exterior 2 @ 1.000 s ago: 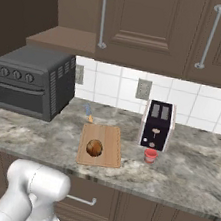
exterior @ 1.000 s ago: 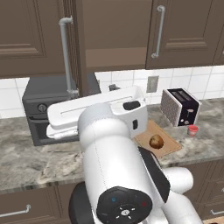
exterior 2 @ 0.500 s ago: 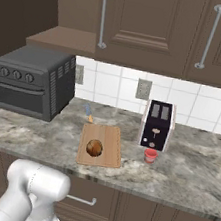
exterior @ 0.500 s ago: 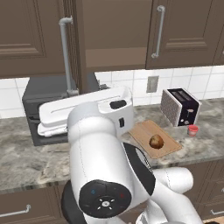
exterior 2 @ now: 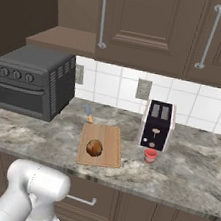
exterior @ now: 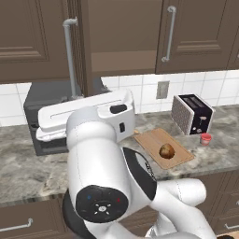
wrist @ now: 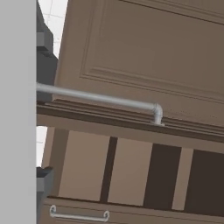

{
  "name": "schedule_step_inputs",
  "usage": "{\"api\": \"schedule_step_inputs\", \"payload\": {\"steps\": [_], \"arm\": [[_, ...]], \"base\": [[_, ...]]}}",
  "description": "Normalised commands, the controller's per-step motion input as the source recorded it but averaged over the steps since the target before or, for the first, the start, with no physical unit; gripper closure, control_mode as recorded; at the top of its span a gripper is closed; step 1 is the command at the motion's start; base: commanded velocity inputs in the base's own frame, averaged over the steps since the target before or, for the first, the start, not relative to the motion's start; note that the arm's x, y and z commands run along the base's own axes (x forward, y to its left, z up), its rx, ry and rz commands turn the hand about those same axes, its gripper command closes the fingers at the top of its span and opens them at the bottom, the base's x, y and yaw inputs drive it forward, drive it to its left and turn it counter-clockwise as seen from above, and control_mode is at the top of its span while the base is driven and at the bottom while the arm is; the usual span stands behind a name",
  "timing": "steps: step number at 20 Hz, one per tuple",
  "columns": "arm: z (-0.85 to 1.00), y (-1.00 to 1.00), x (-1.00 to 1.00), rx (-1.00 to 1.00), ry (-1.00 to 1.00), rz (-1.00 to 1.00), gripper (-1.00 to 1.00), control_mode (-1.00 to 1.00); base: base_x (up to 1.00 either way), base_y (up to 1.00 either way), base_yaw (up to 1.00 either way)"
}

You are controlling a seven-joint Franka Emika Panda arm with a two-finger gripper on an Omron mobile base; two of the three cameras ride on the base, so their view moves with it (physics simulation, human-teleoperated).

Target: Pick the bread, place it on the cutting board, pick the jam, place it on the counter, and close the cabinet.

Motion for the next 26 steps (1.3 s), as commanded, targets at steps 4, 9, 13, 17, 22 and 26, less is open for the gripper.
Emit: {"api": "schedule_step_inputs", "payload": {"steps": [4,9,13,17,22,26], "arm": [[-0.1,0.16,0.17,0.0,-0.05,0.0,-1.0,-1.0],[-0.07,0.12,0.17,0.0,-0.06,0.0,-1.0,-1.0],[-0.05,0.12,0.26,0.0,-0.05,-0.01,-1.0,-1.0],[-0.01,0.09,0.24,0.0,-0.05,-0.03,-1.0,-1.0],[0.0,0.09,0.18,0.0,-0.05,-0.05,-1.0,-1.0],[0.0,0.12,0.13,0.0,-0.06,-0.07,-1.0,-1.0]], "base": [[0.0,0.0,0.0],[0.0,0.0,0.0],[0.0,0.0,0.0],[0.0,0.0,0.0],[0.0,0.0,0.0],[0.0,0.0,0.0]]}}
